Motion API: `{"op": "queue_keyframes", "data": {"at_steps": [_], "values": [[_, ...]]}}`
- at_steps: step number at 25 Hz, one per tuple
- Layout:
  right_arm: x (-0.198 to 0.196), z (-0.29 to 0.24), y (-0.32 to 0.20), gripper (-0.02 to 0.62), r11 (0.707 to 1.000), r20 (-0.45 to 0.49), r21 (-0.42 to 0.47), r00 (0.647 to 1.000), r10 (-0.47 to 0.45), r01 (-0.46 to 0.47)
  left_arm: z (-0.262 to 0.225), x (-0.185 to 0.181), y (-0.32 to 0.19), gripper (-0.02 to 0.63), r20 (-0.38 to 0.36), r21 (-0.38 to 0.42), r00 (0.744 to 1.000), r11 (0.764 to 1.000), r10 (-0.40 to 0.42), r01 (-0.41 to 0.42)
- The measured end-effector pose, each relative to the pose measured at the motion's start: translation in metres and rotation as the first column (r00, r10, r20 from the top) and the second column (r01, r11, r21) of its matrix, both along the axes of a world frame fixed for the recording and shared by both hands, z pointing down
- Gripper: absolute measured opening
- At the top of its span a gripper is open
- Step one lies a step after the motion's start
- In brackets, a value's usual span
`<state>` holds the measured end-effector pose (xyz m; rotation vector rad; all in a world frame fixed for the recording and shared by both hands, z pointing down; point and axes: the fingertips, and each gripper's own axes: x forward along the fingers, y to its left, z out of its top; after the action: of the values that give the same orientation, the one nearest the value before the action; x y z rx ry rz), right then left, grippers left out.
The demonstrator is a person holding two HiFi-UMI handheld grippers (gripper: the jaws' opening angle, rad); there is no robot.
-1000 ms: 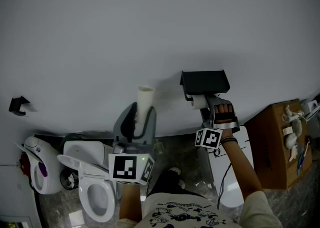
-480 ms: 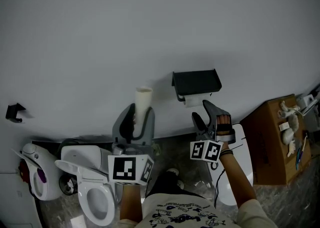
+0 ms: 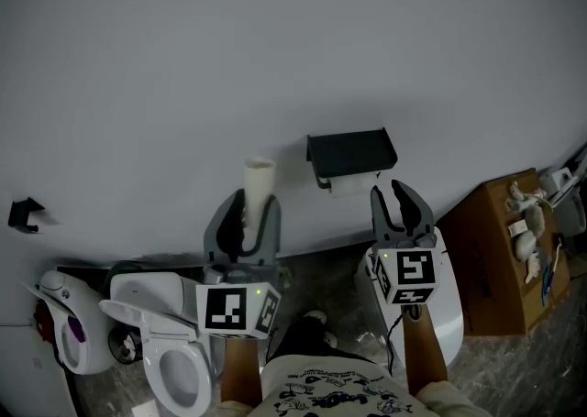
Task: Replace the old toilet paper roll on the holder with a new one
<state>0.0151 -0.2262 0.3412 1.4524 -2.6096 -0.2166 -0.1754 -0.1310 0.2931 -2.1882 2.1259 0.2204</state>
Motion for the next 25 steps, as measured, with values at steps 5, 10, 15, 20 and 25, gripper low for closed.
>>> {"op": "queue_keyframes", "data": {"at_steps": [5,10,15,20,25], "values": [[0.011,-0.006,0.001,0.071,0.998,0.174,-0.055,0.984,0.027,-0.018,-0.001,0.005,-0.003,0.189,0.000,0.004,1.000,1.000,0.008,-0.008],[0.021,-0.005,0.006,0.038,0.992,0.267,-0.116,0.961,0.076,-0.046,-0.005,0.010,-0.005,0.189,0.004,0.010,1.000,1.000,0.021,-0.021],[0.029,-0.003,0.007,0.038,0.989,0.285,-0.130,0.953,0.099,-0.064,-0.006,0.014,-0.006,0.189,0.011,0.011,0.999,0.999,0.034,-0.035],[0.030,-0.005,0.006,0.038,0.990,0.290,-0.127,0.952,0.100,-0.065,-0.007,0.015,-0.008,0.186,0.002,0.014,0.999,0.999,0.036,-0.036],[0.031,-0.006,0.005,0.038,0.989,0.289,-0.127,0.952,0.105,-0.070,-0.008,0.016,-0.011,0.186,0.009,0.014,0.999,0.999,0.035,-0.035]]}}
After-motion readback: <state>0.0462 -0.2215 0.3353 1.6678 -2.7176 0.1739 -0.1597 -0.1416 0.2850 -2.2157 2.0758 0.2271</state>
